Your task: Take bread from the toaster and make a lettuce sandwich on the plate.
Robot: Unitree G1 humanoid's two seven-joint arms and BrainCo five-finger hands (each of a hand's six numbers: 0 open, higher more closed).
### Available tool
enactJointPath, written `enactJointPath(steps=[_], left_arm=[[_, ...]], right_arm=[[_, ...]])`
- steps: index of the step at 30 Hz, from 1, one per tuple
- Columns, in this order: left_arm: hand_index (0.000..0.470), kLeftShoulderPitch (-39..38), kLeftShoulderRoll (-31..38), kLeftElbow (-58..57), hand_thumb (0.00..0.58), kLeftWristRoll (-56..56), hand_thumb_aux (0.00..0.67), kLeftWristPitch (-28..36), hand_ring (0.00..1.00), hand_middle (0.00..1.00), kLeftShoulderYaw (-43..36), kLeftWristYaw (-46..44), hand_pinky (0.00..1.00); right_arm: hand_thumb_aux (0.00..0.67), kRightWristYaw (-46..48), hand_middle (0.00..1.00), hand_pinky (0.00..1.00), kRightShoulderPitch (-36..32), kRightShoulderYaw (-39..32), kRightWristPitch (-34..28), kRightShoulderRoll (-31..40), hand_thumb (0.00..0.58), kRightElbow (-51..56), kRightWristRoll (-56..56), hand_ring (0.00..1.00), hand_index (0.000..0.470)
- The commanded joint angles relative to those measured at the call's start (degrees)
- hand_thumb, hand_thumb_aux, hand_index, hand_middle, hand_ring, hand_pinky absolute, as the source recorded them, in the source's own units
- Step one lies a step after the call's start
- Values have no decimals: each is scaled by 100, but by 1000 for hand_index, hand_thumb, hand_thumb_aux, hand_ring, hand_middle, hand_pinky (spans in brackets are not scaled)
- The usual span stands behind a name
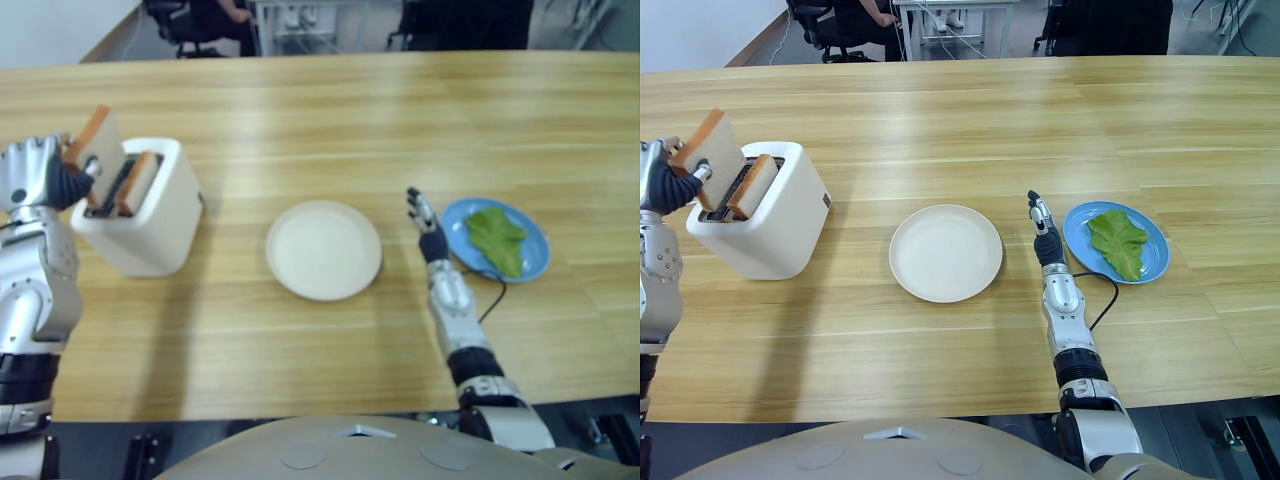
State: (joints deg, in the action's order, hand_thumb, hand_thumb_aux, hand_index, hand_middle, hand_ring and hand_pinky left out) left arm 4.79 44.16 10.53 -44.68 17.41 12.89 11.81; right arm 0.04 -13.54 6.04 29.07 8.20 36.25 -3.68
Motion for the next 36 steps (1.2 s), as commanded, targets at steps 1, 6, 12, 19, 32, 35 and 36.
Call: enactJointPath(steps=[1,6,12,19,32,35,36], left_arm=[[460,18,-153,696,580,55,670,-309,1000,1000,619,583,1000],[460,126,-568,1821,580,769,670,-1210,1000,1000,1260,1006,1000],[460,656,-1388,1875,580,2735,670,-1952,1000,1000,488,36,1000],[460,815,-2929,574,580,4623,670,-2264,1000,1000,-1697,-1971,1000],[460,1183,-3446,-3422,580,3908,670,-2731,1000,1000,-3170,-3298,1000],[460,1277,-3396,-3611,580,3680,670,-2812,1000,1000,-3123,-3117,1000],[460,1298,-3378,-3611,580,3619,670,-2814,1000,1000,-3081,-3038,1000]], right_arm=[[0,31,0,0,61,-56,-114,-19,0,10,31,0,0],[0,28,0,0,69,-77,-141,-43,0,33,23,0,0],[0,15,0,0,38,-106,-185,-49,0,70,48,0,0],[0,14,0,0,-7,-43,-235,-28,0,67,148,0,0],[0,7,0,0,105,162,-340,126,0,-209,330,0,0],[0,7,0,0,123,159,-355,120,0,-253,325,0,0],[0,5,0,0,131,159,-359,120,0,-266,324,0,0]])
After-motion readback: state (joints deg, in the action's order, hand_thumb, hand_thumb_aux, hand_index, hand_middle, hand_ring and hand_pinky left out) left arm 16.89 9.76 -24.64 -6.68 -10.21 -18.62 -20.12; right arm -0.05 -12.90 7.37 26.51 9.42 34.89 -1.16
